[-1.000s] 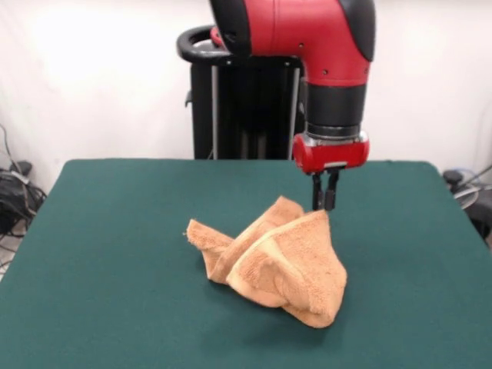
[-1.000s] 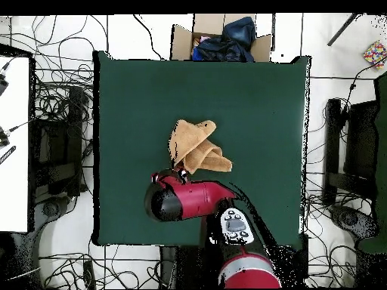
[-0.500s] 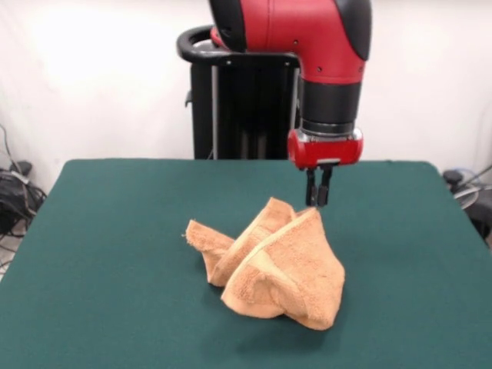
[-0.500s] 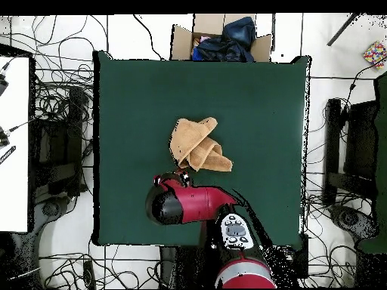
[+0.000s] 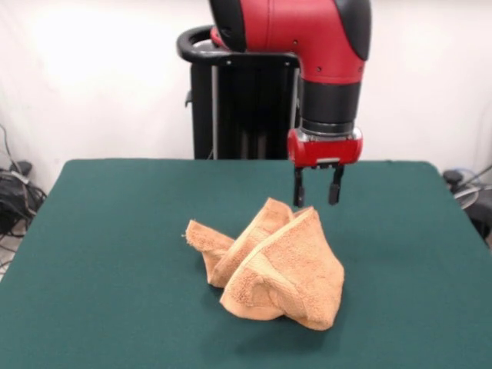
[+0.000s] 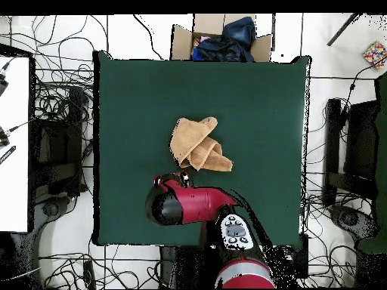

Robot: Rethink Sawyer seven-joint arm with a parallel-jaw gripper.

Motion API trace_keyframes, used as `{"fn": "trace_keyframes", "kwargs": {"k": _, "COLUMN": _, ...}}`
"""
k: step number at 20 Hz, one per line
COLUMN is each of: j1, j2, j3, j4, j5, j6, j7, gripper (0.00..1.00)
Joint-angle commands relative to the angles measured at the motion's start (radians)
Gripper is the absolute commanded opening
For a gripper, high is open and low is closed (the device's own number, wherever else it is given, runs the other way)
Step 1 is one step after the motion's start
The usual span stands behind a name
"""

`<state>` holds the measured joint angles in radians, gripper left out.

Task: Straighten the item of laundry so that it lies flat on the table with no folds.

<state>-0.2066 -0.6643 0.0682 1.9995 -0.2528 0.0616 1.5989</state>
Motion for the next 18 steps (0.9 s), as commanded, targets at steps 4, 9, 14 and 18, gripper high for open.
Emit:
{"fn": "trace_keyframes", "kwargs": {"k": 4, "j1": -0.029, "j2": 0.032, "j3": 0.027, "j4": -0.025, "j5": 0.059, "j6": 0.007, "j7": 0.19, "gripper": 1.0}}
{"fn": "trace_keyframes", "kwargs": {"k": 9, "j1": -0.128, "j2": -0.059, "j3": 0.092, "j4": -0.094, "j5": 0.045, "j6": 0.235, "j7": 0.037, "gripper": 1.0}}
{"fn": "trace_keyframes", "kwargs": {"k": 14, "j1": -0.159, "j2": -0.058, "j3": 0.117, "j4": -0.148, "j5": 0.017, "j6": 0.292, "j7": -0.004, "gripper": 1.0}}
{"fn": "trace_keyframes", "kwargs": {"k": 18, "j1": -0.173, "j2": -0.065, "j3": 0.132, "j4": -0.185, "j5": -0.002, "j6": 0.346, "j7": -0.026, "gripper": 1.0}}
